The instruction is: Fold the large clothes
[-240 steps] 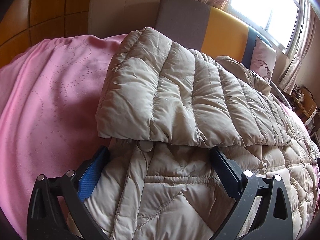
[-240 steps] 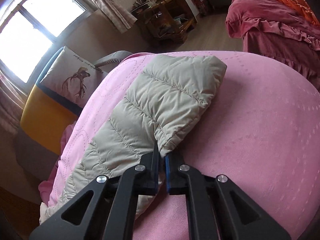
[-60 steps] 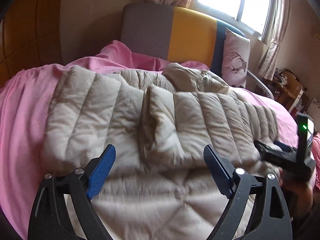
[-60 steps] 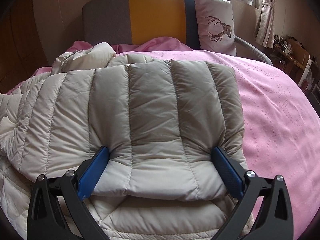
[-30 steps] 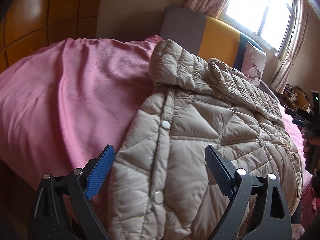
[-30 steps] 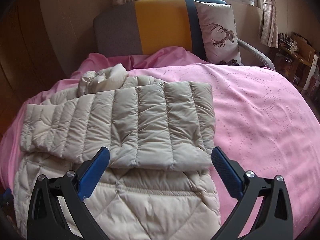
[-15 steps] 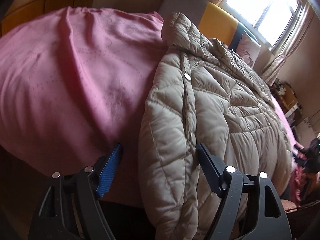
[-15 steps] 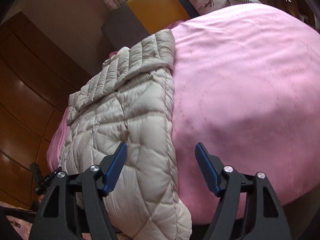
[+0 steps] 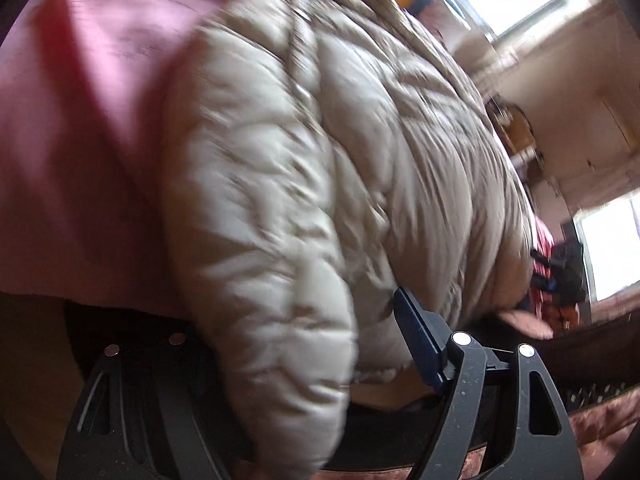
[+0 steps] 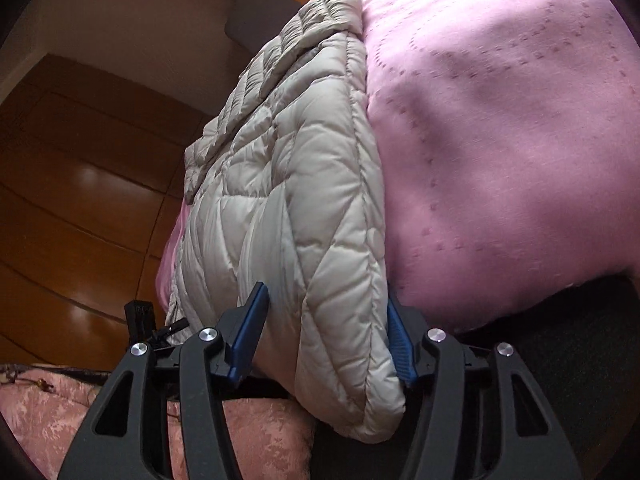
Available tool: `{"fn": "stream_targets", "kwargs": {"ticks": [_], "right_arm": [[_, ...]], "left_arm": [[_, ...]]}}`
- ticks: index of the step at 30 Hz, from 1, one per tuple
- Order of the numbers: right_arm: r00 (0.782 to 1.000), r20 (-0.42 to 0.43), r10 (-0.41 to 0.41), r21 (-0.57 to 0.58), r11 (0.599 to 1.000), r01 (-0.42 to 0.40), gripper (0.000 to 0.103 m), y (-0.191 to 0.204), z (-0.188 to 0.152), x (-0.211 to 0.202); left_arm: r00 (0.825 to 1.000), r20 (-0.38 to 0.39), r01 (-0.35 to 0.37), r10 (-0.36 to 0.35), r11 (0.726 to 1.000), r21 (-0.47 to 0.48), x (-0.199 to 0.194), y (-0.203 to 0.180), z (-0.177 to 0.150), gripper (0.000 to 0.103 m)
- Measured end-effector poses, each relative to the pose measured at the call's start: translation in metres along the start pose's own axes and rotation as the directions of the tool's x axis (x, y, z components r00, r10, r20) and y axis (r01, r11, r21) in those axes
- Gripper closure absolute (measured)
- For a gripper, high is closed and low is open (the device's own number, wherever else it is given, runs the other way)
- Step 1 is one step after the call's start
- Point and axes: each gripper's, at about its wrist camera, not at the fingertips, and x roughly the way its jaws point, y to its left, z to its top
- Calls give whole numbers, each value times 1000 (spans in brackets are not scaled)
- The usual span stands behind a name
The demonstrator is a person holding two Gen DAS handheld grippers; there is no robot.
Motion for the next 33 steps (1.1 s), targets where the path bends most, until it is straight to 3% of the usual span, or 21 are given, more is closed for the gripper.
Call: {"fn": "stream_targets", "kwargs": {"ticks": [3, 5, 7, 9, 12, 14, 17, 20, 22, 28, 33], "right_arm": [[997, -71, -38, -80, 996, 32, 32, 14, 0, 14], [992, -104, -71, -111, 992, 59, 33, 20, 1, 27], [988, -128, -89, -144, 987, 70, 44, 27, -1, 36], [991, -137, -13, -135, 991, -6, 71, 31, -6, 33], [989, -93, 111, -106, 987, -121, 82, 37, -8, 17], [976, -27, 215, -88, 972, -217, 85, 42, -7, 0], [931, 95, 353, -82, 934, -347, 86, 48, -4, -24], [876, 200, 439, -80, 899, -432, 86, 52, -2, -45], [845, 250, 472, -84, 880, -467, 86, 53, 0, -59], [770, 326, 549, -104, 830, -548, 86, 57, -13, -87], [717, 371, 591, -111, 794, -597, 86, 62, -28, -103]], "left_arm": [[999, -36, 4, -3, 999, 32, 12, -10, 1, 42], [999, -33, -1, 3, 998, 63, 13, -17, 2, 64], [1000, -19, -17, 19, 996, 87, 8, -26, 4, 78], [1000, 31, -3, 0, 997, 80, -5, -31, 5, 87], [991, 118, 58, -62, 997, 41, -32, -36, 8, 90], [974, 192, 118, -121, 993, 26, -55, -39, 11, 90], [941, 277, 199, -194, 980, 11, -79, -47, 19, 90], [905, 349, 254, -245, 967, 21, -100, -55, 28, 91], [885, 381, 277, -269, 960, 35, -114, -61, 30, 91], [853, 402, 328, -333, 941, 83, -137, -82, 28, 92], [813, 416, 415, -406, 907, 75, -154, -87, 18, 92]]}}
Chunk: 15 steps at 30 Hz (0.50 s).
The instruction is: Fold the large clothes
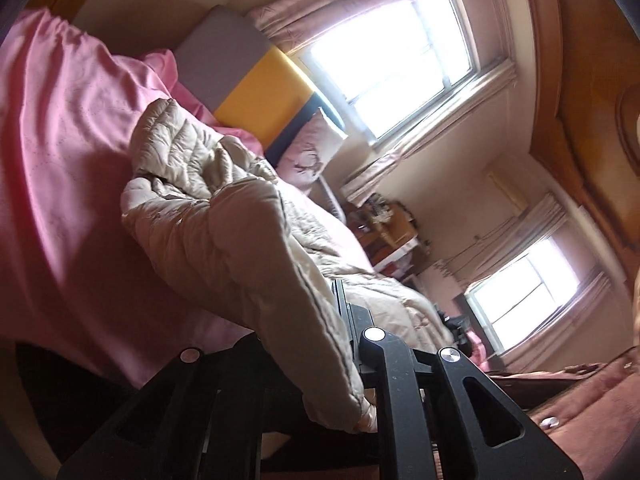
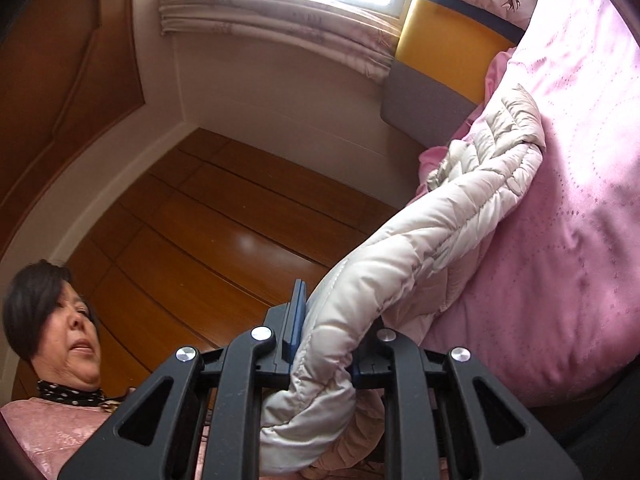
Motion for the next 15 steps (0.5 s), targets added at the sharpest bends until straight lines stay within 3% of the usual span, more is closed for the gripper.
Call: {"fn": "stream_targets", "kwargs": {"ticks": [5, 11, 15], "right_arm": [[997, 35, 62, 7, 998, -62, 86, 17, -9, -27], [988, 93, 125, 43, 991, -129, 86, 41, -24, -65], [983, 141, 115, 95, 987, -129, 86, 35, -12, -58]], "left_arm": [[994, 39, 104, -102, 993, -52, -15, -9, 0, 92], [985, 41, 171, -167, 979, -112, -31, -19, -8, 92], [991, -12, 133, -135, 988, -84, -13, -17, 3, 92]]}}
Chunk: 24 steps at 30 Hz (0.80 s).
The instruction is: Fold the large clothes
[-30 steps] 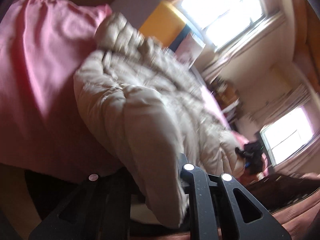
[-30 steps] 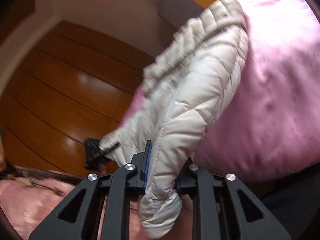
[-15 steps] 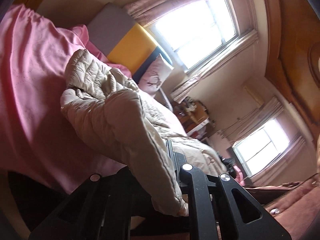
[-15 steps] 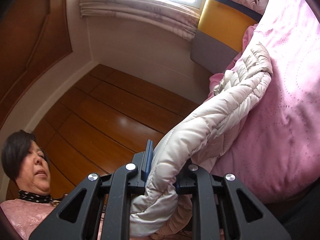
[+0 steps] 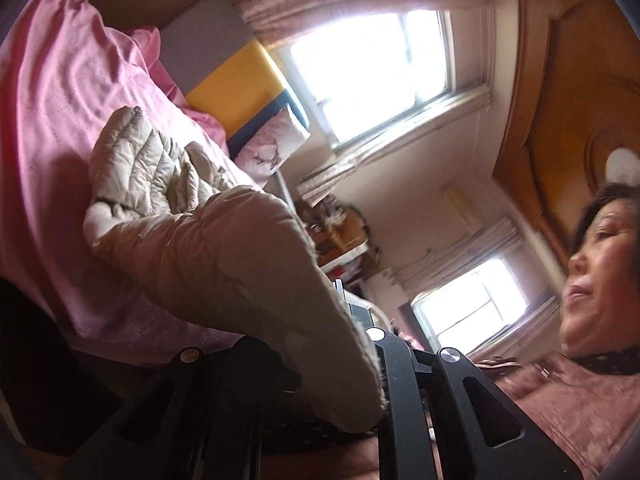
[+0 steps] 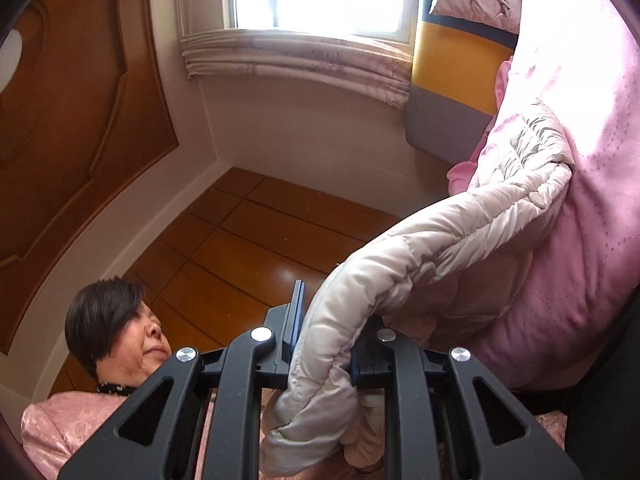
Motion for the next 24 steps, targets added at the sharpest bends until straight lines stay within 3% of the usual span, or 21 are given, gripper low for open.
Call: {"fn": "stream_targets", "kwargs": {"ticks": [4, 8, 13, 21, 24], "right_arm": [[997, 75, -24, 90, 996, 17, 85, -18, 27, 13], [992, 118, -38, 142, 990, 21, 84, -39, 59, 30], [980, 137, -144, 221, 969, 111, 83, -65, 95, 57], [945, 160, -285, 332, 917, 220, 78, -120, 122, 80], [925, 155, -346, 357, 893, 275, 72, -134, 126, 86]], "left_arm": [[997, -37, -64, 63, 998, -5, 24, 9, 22, 92], [997, -23, -68, 67, 998, -11, 50, 21, 58, 92], [992, -26, -122, 121, 991, -62, 84, 49, 93, 92], [964, -50, -265, 261, 956, -126, 129, 110, 122, 90], [950, -74, -311, 302, 932, -184, 141, 137, 129, 83]]}}
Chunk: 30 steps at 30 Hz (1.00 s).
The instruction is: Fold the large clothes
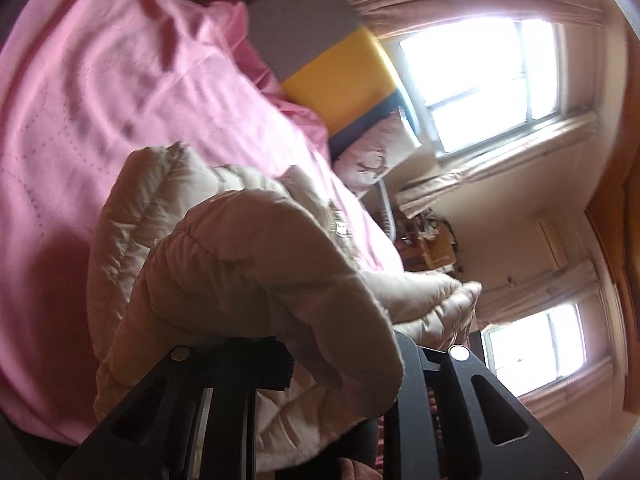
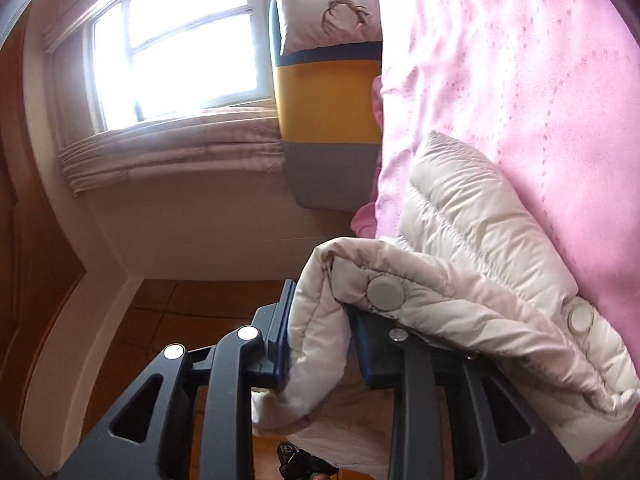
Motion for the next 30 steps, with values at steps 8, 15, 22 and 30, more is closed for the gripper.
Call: {"fn": "stream_targets", "kwargs": {"ticks": [8, 15, 22, 30], "right_arm": [[996, 47, -81, -142, 986, 87, 44, -3, 6, 13], [942, 239, -234, -506, 799, 326, 18, 54, -26, -16], [814, 272, -513, -681, 496, 539, 20, 51, -55, 3], [760, 260, -596, -656, 469, 592, 85, 40, -58, 13]], "left_arm": [[999, 28, 20, -17, 995, -97, 8, 19, 10, 35], [945, 290, -158, 148, 987, 10, -51, 11, 0, 6], [927, 157, -364, 339, 916, 171, -14, 22, -44, 6], [909, 174, -411, 378, 883, 228, -25, 10, -76, 71]]}}
